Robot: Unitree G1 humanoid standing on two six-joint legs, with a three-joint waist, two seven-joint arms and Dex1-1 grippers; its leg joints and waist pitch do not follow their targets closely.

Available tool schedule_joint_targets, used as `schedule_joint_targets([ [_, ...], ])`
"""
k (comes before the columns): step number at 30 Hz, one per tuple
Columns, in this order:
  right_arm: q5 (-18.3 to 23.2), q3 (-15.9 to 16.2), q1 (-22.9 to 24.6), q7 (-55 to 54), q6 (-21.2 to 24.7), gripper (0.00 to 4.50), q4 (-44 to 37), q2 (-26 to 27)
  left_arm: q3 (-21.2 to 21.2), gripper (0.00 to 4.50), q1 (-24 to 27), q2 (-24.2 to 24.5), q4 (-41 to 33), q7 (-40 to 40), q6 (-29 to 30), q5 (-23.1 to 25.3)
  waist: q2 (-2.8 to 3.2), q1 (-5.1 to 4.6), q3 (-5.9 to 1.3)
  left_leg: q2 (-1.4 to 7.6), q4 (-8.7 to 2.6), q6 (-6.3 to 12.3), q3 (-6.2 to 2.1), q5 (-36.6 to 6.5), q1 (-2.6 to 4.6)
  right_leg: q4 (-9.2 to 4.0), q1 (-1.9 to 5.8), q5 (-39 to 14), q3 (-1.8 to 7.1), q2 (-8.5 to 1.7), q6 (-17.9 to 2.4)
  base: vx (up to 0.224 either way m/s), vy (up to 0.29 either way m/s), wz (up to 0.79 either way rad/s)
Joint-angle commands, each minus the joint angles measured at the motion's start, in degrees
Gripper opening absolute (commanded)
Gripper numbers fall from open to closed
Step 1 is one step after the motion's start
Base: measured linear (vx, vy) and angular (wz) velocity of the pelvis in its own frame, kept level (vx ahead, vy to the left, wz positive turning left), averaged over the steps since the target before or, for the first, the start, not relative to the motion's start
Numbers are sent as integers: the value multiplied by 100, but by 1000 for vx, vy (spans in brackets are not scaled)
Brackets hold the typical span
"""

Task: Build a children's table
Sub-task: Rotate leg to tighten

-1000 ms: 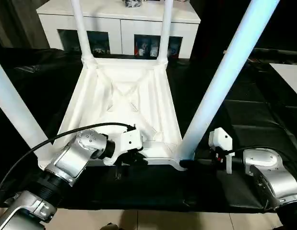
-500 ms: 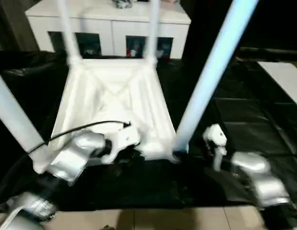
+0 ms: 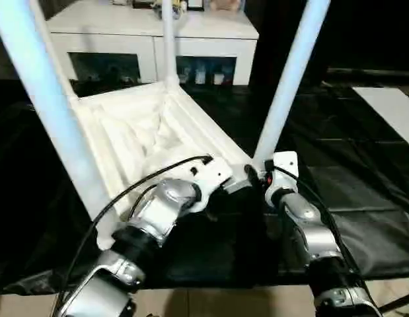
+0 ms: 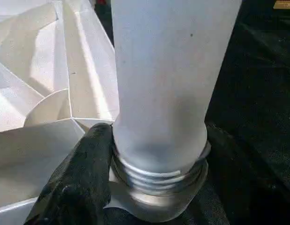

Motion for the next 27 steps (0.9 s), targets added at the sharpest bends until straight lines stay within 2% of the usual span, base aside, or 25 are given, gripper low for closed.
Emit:
schedule_joint_targets([
  [1,182,423,75,538,-89,339,-163,445,-18,0,-1,-204,310,668,-152,58,-68,6,-228,382,-490,76,-274,-1891,54,-625,56,-2724,267,-533,-498,0,0,0],
  [4,254,423,231,781,-290,359,-404,402,-89,0,33,-137,346,529,-286,136,-65,-18,-215,377,-508,113,-286,-2007,19,-633,71,-2817,258,-532,-477,0,0,0],
  [5,238,434,257,800,-337,375,-443,378,-79,0,41,-120,348,523,-301,142,-71,-47,-223,379,-522,123,-318,-1958,-40,-628,122,-2866,244,-557,-458,0,0,0],
  [7,289,414,289,847,-365,383,-549,320,-64,0,49,-63,334,486,-323,156,-68,-85,-223,394,-544,125,-347,-1924,-72,-624,130,-2892,225,-555,-476,0,0,0],
  [8,297,408,304,856,-388,383,-605,284,-52,0,52,-35,326,471,-332,158,-59,-51,-246,399,-490,141,-311,-1886,17,-656,54,-2811,265,-571,-534,0,0,0],
  [9,329,385,340,919,-409,391,-749,185,-35,0,67,41,289,409,-354,185,-61,-35,-238,404,-492,147,-302,-1861,34,-646,34,-2696,276,-558,-566,0,0,0],
  [10,354,355,391,1007,-383,419,-936,53,-29,0,108,138,205,308,-354,191,-58,-5,-237,417,-500,184,-284,-1763,37,-621,41,-2426,282,-533,-629,0,0,0],
  [12,362,330,434,1100,-353,429,-1071,-42,-36,0,141,208,146,215,-392,189,-59,35,-244,428,-513,215,-278,-1560,-6,-562,92,-2059,283,-530,-699,0,0,0],
  [14,335,293,572,1569,-250,429,-1473,-538,-144,0,325,563,-233,-328,-474,115,-65,60,-250,436,-515,252,-277,-1396,-36,-515,135,-1705,278,-531,-770,0,0,0],
  [15,319,282,594,1647,-236,440,-1533,-622,-165,0,357,626,-300,-420,-485,98,-71,76,-263,428,-493,304,-255,-1304,-33,-494,142,-1501,282,-524,-820,0,0,0],
  [16,457,333,724,2179,-76,440,-1788,-956,-188,0,457,824,-461,-671,-456,41,-59,68,-267,415,-482,357,-246,-1197,-47,-480,146,-1331,290,-534,-894,0,0,0],
  [17,550,407,857,2650,39,440,-2008,-1270,-212,0,537,1000,-573,-930,-510,-22,-72,78,-277,406,-475,403,-250,-1127,-59,-472,187,-1247,280,-530,-912,0,0,0],
  [18,627,515,1034,3188,90,440,-2268,-1647,-209,0,613,1181,-671,-1141,-457,-73,-64,143,-292,440,-436,545,-237,-859,-67,-411,204,-777,292,-525,-955,0,0,0],
  [19,678,585,1165,3477,78,440,-2437,-1877,-209,0,637,1284,-677,-1222,-494,-69,-52,162,-286,447,-433,581,-231,-825,-59,-408,187,-690,285,-519,-985,0,0,0],
  [20,733,617,1299,3710,69,440,-2593,-2081,-210,0,663,1387,-680,-1358,-605,-97,-62,189,-271,445,-432,611,-222,-876,-59,-421,180,-726,278,-507,-995,0,0,0],
  [21,819,618,1439,3953,76,440,-2746,-2288,-178,0,680,1485,-679,-1472,-592,-138,-47,205,-257,447,-449,578,-218,-972,-44,-436,162,-897,276,-512,-1024,0,0,0],
  [23,899,603,1546,4095,113,440,-2866,-2446,-164,0,690,1582,-674,-1589,-713,-163,-68,199,-232,442,-464,510,-217,-1144,-44,-481,155,-1245,267,-507,-1003,0,0,0],
  [24,972,572,1635,4196,173,440,-2970,-2570,-155,0,721,1677,-716,-1776,-825,-234,-70,195,-226,445,-484,394,-237,-1350,-42,-526,155,-1769,263,-522,-874,0,0,0],
  [25,1034,481,1731,4290,236,440,-3026,-2732,-214,0,766,1934,-783,-2157,-1177,-288,-66,193,-220,443,-490,374,-245,-1401,-39,-544,148,-1908,265,-522,-820,0,0,0],
  [26,1035,459,1745,4299,245,440,-3025,-2761,-240,0,777,2003,-801,-2262,-1284,-299,-69,159,-217,447,-514,323,-262,-1486,-53,-547,148,-2086,265,-520,-756,0,0,0],
  [27,1007,432,1727,4299,260,440,-3004,-2770,-258,0,790,2062,-838,-2380,-1348,-334,-48,134,-210,448,-521,268,-265,-1591,-42,-564,124,-2225,262,-514,-712,0,0,0],
])
